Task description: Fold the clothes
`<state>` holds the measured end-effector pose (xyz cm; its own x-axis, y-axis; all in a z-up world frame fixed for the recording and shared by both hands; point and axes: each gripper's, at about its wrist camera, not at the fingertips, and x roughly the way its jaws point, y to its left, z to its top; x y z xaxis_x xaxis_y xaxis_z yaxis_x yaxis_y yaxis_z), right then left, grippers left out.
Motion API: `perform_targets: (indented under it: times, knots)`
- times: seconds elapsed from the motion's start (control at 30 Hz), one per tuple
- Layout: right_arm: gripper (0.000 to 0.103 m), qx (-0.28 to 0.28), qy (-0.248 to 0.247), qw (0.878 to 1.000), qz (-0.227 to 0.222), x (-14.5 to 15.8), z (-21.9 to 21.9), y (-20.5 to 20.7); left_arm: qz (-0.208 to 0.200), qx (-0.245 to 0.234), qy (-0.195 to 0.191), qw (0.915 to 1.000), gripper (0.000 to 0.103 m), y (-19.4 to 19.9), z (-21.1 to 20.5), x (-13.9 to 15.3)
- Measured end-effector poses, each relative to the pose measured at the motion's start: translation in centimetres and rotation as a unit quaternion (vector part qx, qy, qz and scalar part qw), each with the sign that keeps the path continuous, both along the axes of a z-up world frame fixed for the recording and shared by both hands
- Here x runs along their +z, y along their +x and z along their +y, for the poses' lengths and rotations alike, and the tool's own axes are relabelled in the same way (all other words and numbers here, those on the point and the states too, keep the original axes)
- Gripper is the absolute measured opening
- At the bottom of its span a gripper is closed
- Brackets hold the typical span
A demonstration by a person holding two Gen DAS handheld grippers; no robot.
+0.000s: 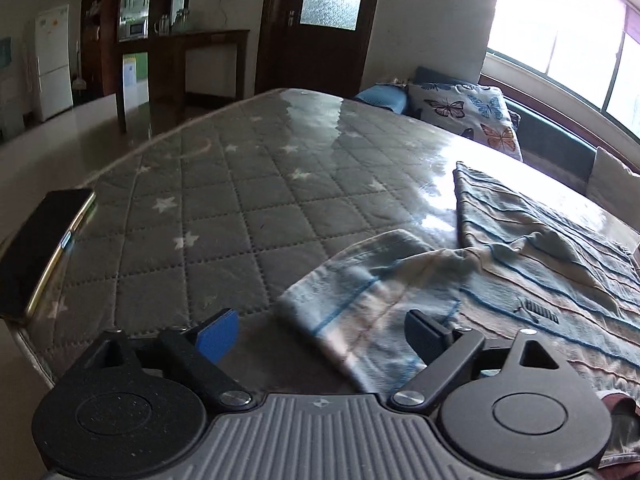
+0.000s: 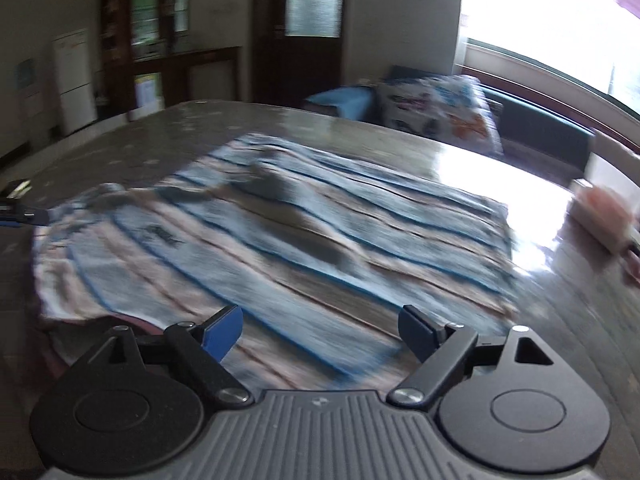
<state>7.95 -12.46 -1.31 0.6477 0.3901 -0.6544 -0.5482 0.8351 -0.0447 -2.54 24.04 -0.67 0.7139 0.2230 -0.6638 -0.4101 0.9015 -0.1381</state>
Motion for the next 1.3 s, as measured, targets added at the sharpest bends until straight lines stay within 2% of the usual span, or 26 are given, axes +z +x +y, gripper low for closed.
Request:
perform_targets:
  times: [0.1, 0.3, 0.53, 0.7, 0.8, 0.83, 0.87, 0.9, 0.97, 1.0, 1.03, 1.07, 1.17, 1.3]
  knots:
    - [0.095, 0.049, -0.012, 0.999, -0.005, 0.5, 3.7, -0.6, -0.001, -0.008, -0.007, 0.9999, 0.083, 0.0, 0.4, -0.2]
    - [0.095, 0.129, -0.036, 0.991, -0.012, 0.5, 10.6, -1.4, -0.006, -0.018, -0.022, 0.9996, 0.081, -0.2, 1.1, -0.3]
    - [0.095, 0.178, -0.048, 0.983, -0.007, -0.7, 16.7, -2.1, -0.017, -0.027, -0.031, 0.9990, 0.081, -0.5, 1.4, -0.4]
    - [0.095, 0.196, -0.053, 0.979, -0.006, -1.5, 19.2, -2.9, -0.023, -0.030, -0.030, 0.9988, 0.081, -0.4, 1.4, -0.5]
    - [0.095, 0.202, -0.067, 0.977, -0.007, -2.3, 20.4, -3.5, -0.029, -0.034, -0.031, 0.9985, 0.076, -0.4, 1.3, -0.4]
    - [0.096, 0.205, -0.068, 0.976, -0.005, -2.5, 20.7, -3.6, -0.031, -0.035, -0.033, 0.9984, 0.069, -0.4, 1.4, -0.4]
    - [0.096, 0.207, -0.066, 0.976, -0.002, -2.6, 20.8, -3.7, -0.033, -0.035, -0.035, 0.9982, 0.058, -0.4, 1.4, -0.3]
    - [0.096, 0.207, -0.065, 0.976, -0.001, -2.7, 20.8, -3.8, -0.036, -0.036, -0.037, 0.9980, 0.054, -0.4, 1.4, -0.3]
    - [0.096, 0.206, -0.065, 0.976, 0.000, -2.6, 20.8, -3.8, -0.040, -0.037, -0.041, 0.9977, 0.036, -0.4, 1.4, -0.1]
    - [0.096, 0.205, -0.065, 0.977, 0.001, -2.5, 20.7, -3.8, -0.043, -0.037, -0.043, 0.9975, 0.030, -0.4, 1.5, -0.1]
    - [0.096, 0.204, -0.065, 0.977, 0.001, -2.4, 20.6, -3.8, -0.045, -0.038, -0.045, 0.9973, 0.019, -0.4, 1.5, 0.0]
    - [0.096, 0.203, -0.065, 0.977, 0.002, -2.3, 20.4, -3.8, -0.047, -0.038, -0.046, 0.9971, 0.014, -0.4, 1.5, 0.0]
    - [0.096, 0.197, -0.065, 0.978, -0.003, -1.7, 19.6, -3.8, -0.057, -0.044, -0.051, 0.9961, 0.007, -0.5, 1.4, 0.4]
    - [0.096, 0.181, -0.061, 0.982, -0.009, -0.7, 17.9, -3.6, -0.083, -0.076, -0.053, 0.9922, 0.006, -0.9, 0.2, 2.0]
